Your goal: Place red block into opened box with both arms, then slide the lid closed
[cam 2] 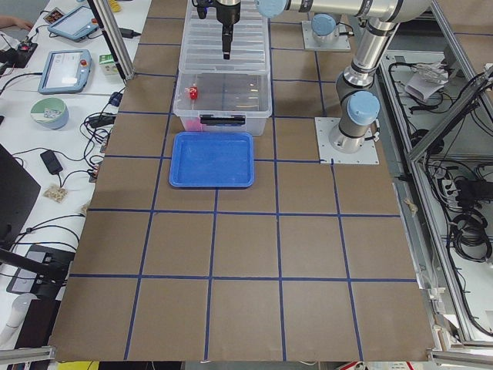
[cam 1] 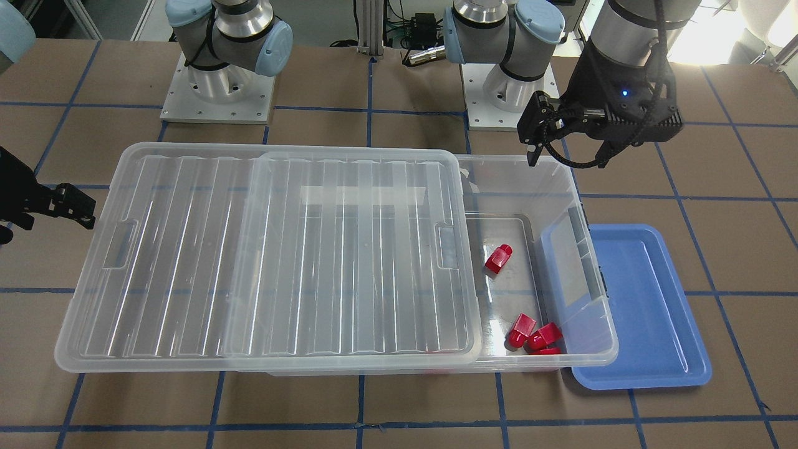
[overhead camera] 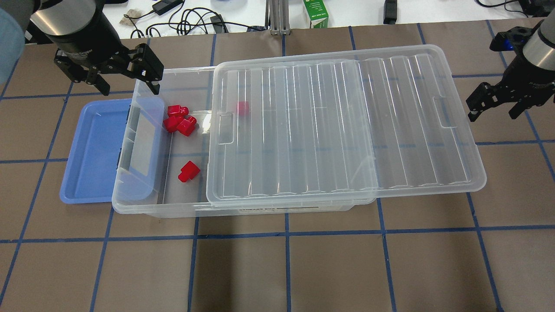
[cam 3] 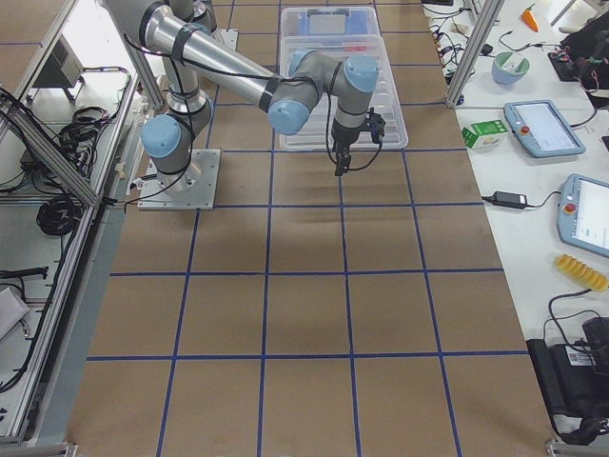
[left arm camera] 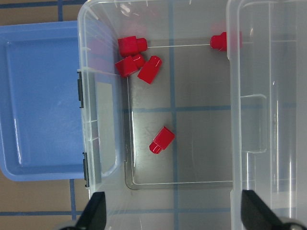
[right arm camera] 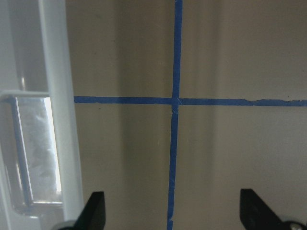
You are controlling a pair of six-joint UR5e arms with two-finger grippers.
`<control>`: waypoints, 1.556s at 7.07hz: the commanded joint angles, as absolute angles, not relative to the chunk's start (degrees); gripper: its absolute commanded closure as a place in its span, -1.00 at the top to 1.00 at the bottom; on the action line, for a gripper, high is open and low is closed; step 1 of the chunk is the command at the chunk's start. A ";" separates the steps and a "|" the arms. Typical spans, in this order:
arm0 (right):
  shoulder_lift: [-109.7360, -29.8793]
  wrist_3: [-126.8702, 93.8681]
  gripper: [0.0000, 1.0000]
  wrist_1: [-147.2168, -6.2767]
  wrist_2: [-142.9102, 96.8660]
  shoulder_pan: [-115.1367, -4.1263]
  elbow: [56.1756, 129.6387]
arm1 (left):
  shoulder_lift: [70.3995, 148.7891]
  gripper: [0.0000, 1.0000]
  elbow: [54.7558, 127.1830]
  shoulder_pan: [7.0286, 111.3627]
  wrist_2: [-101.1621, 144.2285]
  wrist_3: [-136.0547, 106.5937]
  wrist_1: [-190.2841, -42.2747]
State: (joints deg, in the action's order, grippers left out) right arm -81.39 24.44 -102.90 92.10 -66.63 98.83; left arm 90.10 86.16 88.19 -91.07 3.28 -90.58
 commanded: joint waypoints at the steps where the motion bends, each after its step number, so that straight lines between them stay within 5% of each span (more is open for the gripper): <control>1: -81.47 22.34 1.00 -102.39 91.32 -67.41 99.05 | 90.00 1.00 86.40 88.24 -91.32 3.52 -90.70; 11: -80.25 10.98 1.00 -104.59 88.59 -86.49 98.27 | 90.09 1.00 86.40 88.33 -90.97 3.08 -90.53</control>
